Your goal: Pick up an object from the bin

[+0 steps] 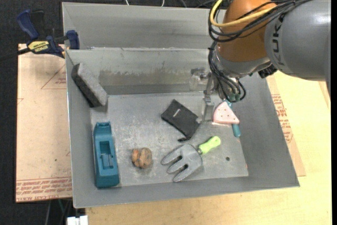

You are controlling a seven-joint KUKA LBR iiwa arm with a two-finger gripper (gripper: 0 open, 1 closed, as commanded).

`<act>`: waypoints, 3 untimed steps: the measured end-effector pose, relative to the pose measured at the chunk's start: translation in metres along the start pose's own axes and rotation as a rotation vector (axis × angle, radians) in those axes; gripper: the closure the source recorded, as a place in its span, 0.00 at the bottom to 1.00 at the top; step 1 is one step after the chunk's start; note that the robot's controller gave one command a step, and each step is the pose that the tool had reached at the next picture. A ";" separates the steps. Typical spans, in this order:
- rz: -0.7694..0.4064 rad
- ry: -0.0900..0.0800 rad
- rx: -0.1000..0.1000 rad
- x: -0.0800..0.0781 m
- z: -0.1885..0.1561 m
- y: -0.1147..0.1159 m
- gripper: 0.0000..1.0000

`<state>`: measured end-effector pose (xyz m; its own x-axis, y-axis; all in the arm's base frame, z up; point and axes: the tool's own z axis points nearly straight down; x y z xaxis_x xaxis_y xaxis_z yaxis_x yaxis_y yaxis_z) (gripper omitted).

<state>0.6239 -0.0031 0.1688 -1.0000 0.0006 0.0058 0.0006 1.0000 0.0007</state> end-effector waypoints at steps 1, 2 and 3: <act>0.000 -0.008 0.000 -0.001 -0.005 0.000 0.00; 0.097 -0.010 -0.002 0.001 0.046 -0.002 0.00; -0.007 -0.016 -0.001 0.022 0.092 -0.043 1.00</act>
Offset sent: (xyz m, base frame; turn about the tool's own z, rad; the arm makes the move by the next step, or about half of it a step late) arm -0.0040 -0.0026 -0.0895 0.1784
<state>0.6012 -0.0460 0.0772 -0.9999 -0.0062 -0.0098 -0.0062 1.0000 0.0020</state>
